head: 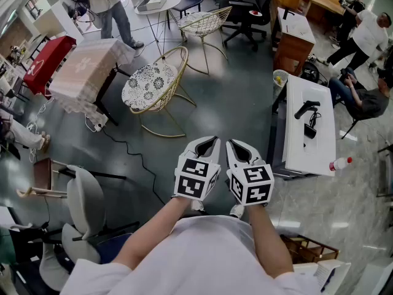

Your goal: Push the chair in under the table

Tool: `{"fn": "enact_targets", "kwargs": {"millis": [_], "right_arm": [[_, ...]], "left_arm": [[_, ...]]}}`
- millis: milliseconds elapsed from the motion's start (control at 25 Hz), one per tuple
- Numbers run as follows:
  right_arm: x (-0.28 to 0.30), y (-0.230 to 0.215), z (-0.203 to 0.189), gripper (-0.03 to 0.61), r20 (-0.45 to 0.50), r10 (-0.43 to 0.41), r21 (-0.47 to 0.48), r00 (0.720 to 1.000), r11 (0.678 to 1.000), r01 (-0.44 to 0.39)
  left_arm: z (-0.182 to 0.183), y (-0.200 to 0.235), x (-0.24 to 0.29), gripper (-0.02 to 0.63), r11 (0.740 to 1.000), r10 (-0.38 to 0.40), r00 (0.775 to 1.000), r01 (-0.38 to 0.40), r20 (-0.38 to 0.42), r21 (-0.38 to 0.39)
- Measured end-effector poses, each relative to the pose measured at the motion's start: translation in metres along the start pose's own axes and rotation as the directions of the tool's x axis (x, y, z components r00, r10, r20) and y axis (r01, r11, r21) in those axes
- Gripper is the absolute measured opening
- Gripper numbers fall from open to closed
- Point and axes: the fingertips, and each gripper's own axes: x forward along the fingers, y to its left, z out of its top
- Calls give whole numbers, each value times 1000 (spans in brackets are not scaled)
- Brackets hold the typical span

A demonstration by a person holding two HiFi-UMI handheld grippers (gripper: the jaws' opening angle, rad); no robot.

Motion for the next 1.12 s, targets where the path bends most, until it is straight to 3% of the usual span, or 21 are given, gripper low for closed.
{"fn": "enact_targets", "kwargs": {"millis": [280, 600, 880, 1120], "right_arm": [[21, 24, -4, 3, -10, -8, 16, 1000, 1000, 9], [48, 46, 6, 3, -15, -52, 8, 999, 999, 52], [61, 35, 21, 3, -3, -80, 1, 997, 997, 80], [74, 16, 31, 3, 6, -65, -2, 998, 998, 65]], "left_arm": [[-5, 29, -7, 5, 1000, -18, 1000, 18, -6, 22], [13, 69, -7, 5, 995, -63, 998, 62, 14, 82], [34, 83, 5, 5, 993, -85, 995, 81, 43, 92], [28, 80, 27, 5, 994, -83, 996, 82, 17, 66]]}}
